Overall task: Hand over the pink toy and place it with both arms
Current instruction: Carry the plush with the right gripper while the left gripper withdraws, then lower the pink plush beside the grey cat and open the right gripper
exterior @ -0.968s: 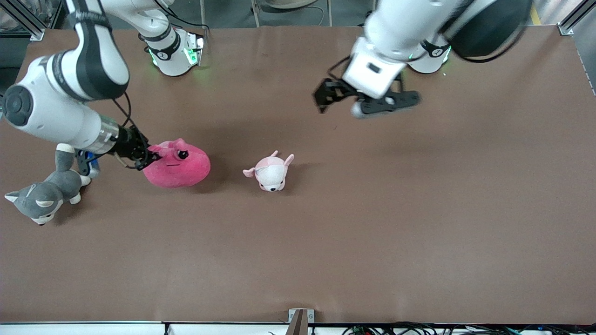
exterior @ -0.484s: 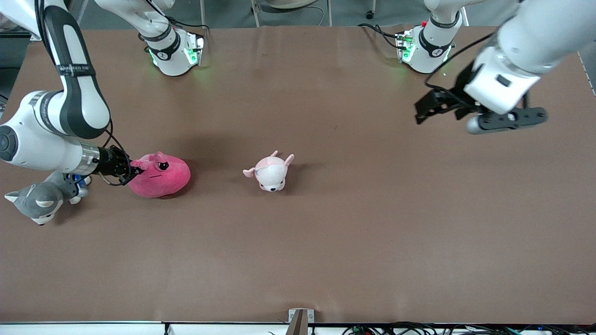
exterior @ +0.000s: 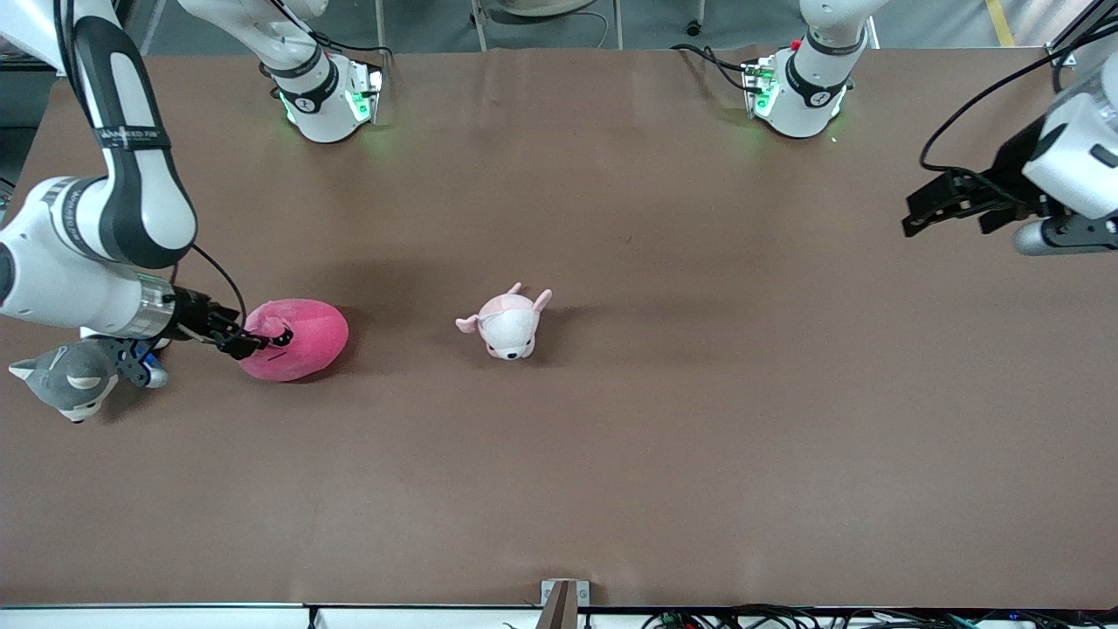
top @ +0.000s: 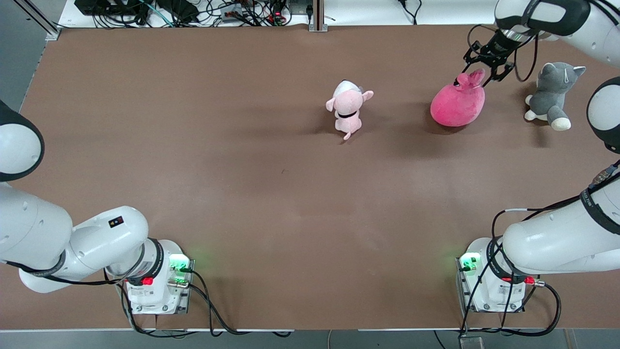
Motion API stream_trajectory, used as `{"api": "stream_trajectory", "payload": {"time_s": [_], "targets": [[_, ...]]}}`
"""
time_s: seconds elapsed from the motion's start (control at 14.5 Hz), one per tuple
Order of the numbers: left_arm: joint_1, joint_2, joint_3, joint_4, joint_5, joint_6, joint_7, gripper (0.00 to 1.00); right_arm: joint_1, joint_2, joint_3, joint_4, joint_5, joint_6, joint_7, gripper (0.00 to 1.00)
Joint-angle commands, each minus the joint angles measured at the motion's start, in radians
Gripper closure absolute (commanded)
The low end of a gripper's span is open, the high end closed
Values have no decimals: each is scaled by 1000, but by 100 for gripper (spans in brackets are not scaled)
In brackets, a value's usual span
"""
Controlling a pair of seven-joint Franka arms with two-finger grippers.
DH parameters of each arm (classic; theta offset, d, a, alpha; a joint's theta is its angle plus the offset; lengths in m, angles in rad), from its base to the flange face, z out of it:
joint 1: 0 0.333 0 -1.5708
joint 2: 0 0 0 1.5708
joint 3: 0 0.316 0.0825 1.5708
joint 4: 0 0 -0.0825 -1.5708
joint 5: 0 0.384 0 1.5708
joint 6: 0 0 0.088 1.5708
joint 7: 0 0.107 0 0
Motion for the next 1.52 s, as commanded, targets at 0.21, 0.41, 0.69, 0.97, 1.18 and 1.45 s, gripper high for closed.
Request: {"api": "stream_trajectory", "payload": {"time_s": [0.21,0.41,0.69,0.97,1.18,1.45], "targets": [[71,-116,14,-99,-13,6,159,0,-41,-13,20,177,-221,-81,-348,0],[71,-137,15,-111,-13,14,167,0,-32,-14,22,275,-255,-179,-437,0],[71,-174,36,-141,-16,29,170,0,-16,-31,23,349,-257,-296,-439,0],[71,-156,57,-108,-26,32,170,0,-13,-72,31,357,-257,-352,-431,0],[68,-154,55,-96,-25,30,168,0,0,-118,36,356,-255,-401,-422,0],[71,-142,58,-92,-31,27,171,0,30,-172,34,357,-255,-454,-378,0]]}}
